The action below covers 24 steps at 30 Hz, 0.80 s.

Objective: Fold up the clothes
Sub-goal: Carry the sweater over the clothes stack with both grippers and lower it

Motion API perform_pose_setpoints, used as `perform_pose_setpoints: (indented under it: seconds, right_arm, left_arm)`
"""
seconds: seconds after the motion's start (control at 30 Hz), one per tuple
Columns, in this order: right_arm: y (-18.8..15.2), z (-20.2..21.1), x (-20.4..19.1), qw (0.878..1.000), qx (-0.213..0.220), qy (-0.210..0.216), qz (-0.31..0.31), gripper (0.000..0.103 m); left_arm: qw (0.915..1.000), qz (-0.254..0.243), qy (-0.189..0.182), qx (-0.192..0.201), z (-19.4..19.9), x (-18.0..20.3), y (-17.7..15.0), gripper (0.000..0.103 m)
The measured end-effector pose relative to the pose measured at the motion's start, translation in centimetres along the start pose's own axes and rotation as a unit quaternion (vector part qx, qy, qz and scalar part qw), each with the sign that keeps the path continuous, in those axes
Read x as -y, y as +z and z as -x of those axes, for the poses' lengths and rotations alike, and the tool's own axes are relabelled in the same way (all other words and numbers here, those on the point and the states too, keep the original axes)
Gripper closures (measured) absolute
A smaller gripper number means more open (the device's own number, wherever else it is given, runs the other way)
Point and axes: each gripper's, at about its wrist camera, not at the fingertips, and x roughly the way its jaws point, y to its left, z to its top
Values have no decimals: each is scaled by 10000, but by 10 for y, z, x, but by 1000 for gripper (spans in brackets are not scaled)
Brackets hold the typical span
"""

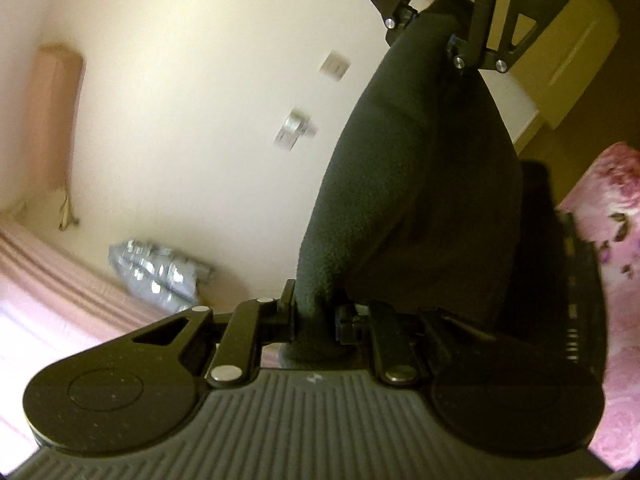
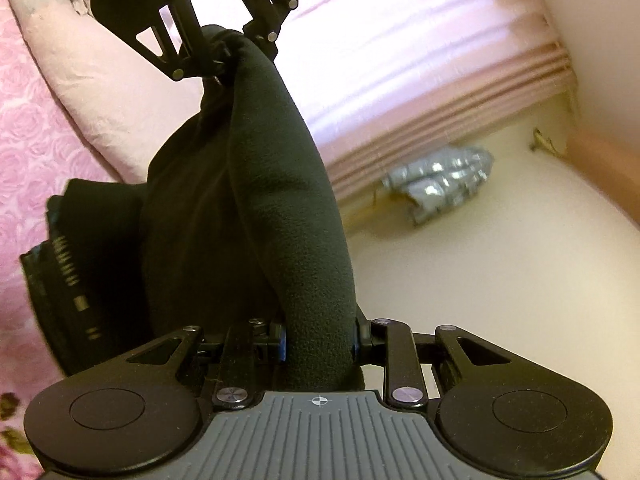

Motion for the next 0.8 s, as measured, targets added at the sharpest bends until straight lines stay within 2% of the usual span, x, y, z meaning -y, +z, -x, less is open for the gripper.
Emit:
perform_pose_setpoints:
  seconds: [0.17,0.27,0.33,0.37,0.43,0.5,0.6,0.67,0.8]
  right_arm:
    - [-13,-66,34,9985,461,175,249,77]
    - [-17,-95,57,9957,839,-28,395,77]
    - [-21,-109,61,9932,1065,-176,431,77]
    - [-26,-113,56,9929,1121,-130,376,77]
    - [-39,-121,38,9926,1182,74,278,77]
    - [-63,-128,-3,9919,1066,598,333,77]
    - [-91,-134,-56,9872,821,1287,465,77]
    - [-107,-137,-88,9816,632,1710,568,77]
    - [-122,-129,-101,9817,606,1716,569,76]
  left_arm:
    - [9977,73,360,-563,-53,-15,10,88]
    - [9940,-33,732,-816,-70,-24,16,89]
    - [9921,-119,813,-944,-81,-17,15,89]
    - [9918,-133,778,-1007,-86,-10,11,89]
    - [9923,1,391,-1172,-94,25,-4,89]
    - [9900,40,-103,-1406,-103,75,-18,89]
    - [9805,-22,-848,-1774,-111,151,-37,88]
    - [9782,-35,-910,-1864,-110,180,-47,88]
    - [9795,183,-740,-1864,-101,192,-42,86]
